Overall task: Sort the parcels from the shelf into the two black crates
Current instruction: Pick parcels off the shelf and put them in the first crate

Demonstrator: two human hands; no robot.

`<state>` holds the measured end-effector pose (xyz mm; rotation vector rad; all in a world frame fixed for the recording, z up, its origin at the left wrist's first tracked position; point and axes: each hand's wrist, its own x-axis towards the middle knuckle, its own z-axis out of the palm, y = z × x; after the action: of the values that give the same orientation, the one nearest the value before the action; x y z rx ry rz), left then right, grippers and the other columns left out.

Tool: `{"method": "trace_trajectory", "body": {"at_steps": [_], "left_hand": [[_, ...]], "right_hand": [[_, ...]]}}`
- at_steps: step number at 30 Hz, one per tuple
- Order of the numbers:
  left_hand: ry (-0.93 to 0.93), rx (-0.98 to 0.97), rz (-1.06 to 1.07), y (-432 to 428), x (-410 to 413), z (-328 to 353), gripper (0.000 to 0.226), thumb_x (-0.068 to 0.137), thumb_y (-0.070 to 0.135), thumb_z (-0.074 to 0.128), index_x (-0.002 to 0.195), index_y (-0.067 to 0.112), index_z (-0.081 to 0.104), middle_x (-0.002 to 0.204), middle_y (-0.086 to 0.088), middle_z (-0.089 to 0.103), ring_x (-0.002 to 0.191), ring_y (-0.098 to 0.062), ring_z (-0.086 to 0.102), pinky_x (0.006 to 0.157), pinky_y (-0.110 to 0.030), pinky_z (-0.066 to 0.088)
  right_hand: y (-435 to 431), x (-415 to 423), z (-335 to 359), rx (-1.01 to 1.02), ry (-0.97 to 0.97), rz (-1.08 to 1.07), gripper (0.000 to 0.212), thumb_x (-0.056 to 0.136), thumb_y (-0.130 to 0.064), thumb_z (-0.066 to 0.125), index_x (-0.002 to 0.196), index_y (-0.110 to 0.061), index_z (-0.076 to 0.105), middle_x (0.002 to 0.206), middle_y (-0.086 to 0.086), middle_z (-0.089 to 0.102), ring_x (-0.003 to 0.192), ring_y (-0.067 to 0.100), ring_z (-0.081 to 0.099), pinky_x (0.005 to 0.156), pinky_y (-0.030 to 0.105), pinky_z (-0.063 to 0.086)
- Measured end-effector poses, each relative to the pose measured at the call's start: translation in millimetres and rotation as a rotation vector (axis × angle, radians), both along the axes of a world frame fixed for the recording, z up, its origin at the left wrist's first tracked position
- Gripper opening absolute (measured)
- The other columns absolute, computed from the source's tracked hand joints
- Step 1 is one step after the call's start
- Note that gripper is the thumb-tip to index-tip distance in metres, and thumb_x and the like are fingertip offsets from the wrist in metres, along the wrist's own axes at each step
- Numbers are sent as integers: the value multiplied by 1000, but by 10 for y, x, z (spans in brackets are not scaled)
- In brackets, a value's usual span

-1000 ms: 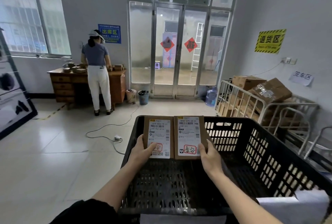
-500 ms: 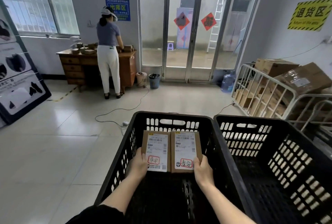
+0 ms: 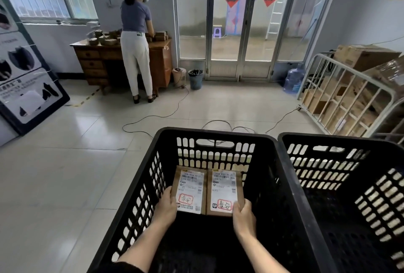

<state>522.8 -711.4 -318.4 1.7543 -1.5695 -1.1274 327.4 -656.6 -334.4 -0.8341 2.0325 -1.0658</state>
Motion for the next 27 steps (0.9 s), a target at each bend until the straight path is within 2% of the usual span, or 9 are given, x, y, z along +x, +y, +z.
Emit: {"method": "trace_trajectory", "body": {"at_steps": [7, 12, 15, 16, 17, 18, 20, 23, 27], "left_hand": [[-12, 34, 30, -45, 18, -156, 43, 100, 14, 33, 142, 14, 31, 125, -11, 59, 110, -27, 58, 93, -33, 46], [-65, 4, 35, -29, 44, -263, 40, 101, 18, 30, 141, 17, 31, 111, -3, 62, 95, -19, 59, 79, -23, 42], [-125, -17, 8, -22, 31, -257, 38, 101, 19, 27, 137, 14, 39, 114, -3, 63, 87, -9, 60, 71, -3, 41], [-147, -27, -6, -28, 26, -243, 38, 101, 17, 29, 137, 11, 38, 116, -3, 61, 91, -10, 60, 73, -3, 42], [-176, -39, -29, -38, 18, -227, 41, 100, 14, 32, 140, 9, 34, 125, -8, 56, 104, -18, 58, 85, -11, 44], [-219, -52, -67, -41, 10, -216, 45, 98, 12, 36, 142, 8, 30, 135, -14, 47, 118, -24, 50, 99, -23, 42], [-354, -87, -164, -16, -10, -186, 56, 97, 20, 42, 146, 6, 20, 148, -15, 28, 135, -26, 31, 112, -37, 33], [-466, -71, -212, 29, -26, -158, 75, 93, 40, 49, 148, 7, 9, 154, -9, 14, 142, -25, 14, 115, -41, 28], [-492, -67, -202, 52, 6, -159, 74, 89, 46, 53, 143, 9, 19, 140, -9, 30, 128, -21, 33, 106, -37, 39]], "right_hand": [[-31, 31, -212, 14, -15, 8, 29, 95, -24, 43, 120, -10, 47, 108, 11, 62, 85, 20, 55, 68, 29, 41], [-19, 62, -259, 1, -3, 14, 35, 95, -31, 44, 125, -12, 45, 114, 12, 56, 88, 19, 54, 69, 28, 44], [-27, 70, -236, 10, -6, 4, 41, 95, -30, 45, 130, -9, 43, 118, 14, 53, 89, 19, 51, 68, 26, 38], [-28, 74, -223, 21, 0, 5, 43, 95, -30, 45, 133, -9, 41, 121, 15, 52, 94, 22, 52, 71, 26, 38], [-19, 77, -207, 36, 21, 10, 46, 95, -30, 44, 137, -10, 37, 126, 16, 48, 102, 25, 52, 75, 27, 38], [-1, 75, -194, 49, 64, 23, 50, 96, -32, 44, 139, -11, 34, 131, 16, 44, 111, 28, 50, 80, 29, 39], [63, 63, -184, 59, 216, 83, 55, 95, -38, 43, 142, -14, 28, 140, 14, 35, 123, 27, 43, 90, 34, 40], [158, 51, -192, 52, 411, 209, 62, 93, -48, 40, 145, -21, 20, 149, 9, 21, 135, 23, 26, 103, 37, 35], [170, 58, -223, 94, 490, 323, 65, 91, -52, 41, 146, -30, 14, 153, 5, 13, 140, 22, 15, 109, 36, 26]]}}
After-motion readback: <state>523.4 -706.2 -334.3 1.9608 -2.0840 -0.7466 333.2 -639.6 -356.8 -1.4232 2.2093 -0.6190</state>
